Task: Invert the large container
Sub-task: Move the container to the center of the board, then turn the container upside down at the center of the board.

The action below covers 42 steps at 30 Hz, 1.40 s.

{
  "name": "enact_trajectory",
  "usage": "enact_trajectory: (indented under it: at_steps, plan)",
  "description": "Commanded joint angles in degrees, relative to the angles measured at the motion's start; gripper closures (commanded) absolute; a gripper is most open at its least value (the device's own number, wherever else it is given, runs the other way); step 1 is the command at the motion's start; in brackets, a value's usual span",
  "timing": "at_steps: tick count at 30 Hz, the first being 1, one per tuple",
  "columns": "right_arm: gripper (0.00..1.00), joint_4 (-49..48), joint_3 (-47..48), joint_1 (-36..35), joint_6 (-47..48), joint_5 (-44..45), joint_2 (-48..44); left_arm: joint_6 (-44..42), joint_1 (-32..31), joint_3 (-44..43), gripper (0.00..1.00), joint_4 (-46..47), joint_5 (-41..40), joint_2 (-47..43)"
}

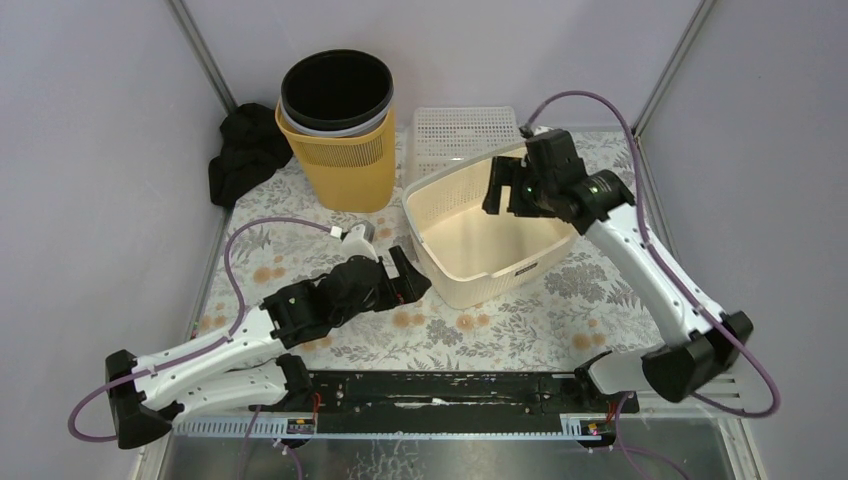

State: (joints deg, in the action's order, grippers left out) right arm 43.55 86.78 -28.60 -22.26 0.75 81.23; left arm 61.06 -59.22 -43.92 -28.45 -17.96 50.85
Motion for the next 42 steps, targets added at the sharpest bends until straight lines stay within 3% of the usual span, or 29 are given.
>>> enact_trajectory:
  at_steps: [1,7,12,14,17,18,24,28,33,42]
  plan:
    - [0.08,4.8,-1.1,-0.4,-6.4,7.0,-8.2,-3.1,-0.1,-3.3,0.00,-1.3,-3.0,0.9]
    - [0.08,5.9,-5.7,-0.3,-11.0,-0.2,-14.4,-4.4,0.3,-4.5,0.00,-0.9,-2.4,2.8]
    - [0.28,6.5,-12.9,-0.4,-16.7,-2.5,-17.3,-5.3,1.5,-5.1,0.00,-2.0,-2.2,2.1]
    - [0.30,5.8,-15.0,-0.3,-18.9,-2.1,-19.8,-5.5,1.8,-5.3,0.00,-2.8,-2.6,1.4]
    - [0.05,5.0,-17.8,-0.4,-22.4,-0.4,-23.2,-5.7,2.3,-4.9,0.00,-2.9,-2.7,0.3]
    - [0.02,5.1,-18.3,-0.3,-23.5,0.3,-23.7,-5.8,2.5,-4.7,0.00,-2.9,-2.6,0.0]
    - [0.01,8.2,-18.3,-0.3,-29.9,4.7,-19.6,-5.8,2.8,-3.9,0.00,-2.0,-1.6,-0.1]
    - [0.10,9.8,-17.7,-0.3,-34.2,7.6,-15.4,-5.5,2.8,-3.5,0.00,-2.2,-1.3,-1.2]
    - [0.12,9.1,-19.5,-0.1,-39.2,9.9,-12.9,-5.2,2.8,-3.0,0.00,-3.4,-2.2,-3.2]
    - [0.13,6.4,-24.1,0.0,-40.0,9.6,-9.8,-4.9,2.8,-2.5,0.00,-3.5,-2.5,-3.8]
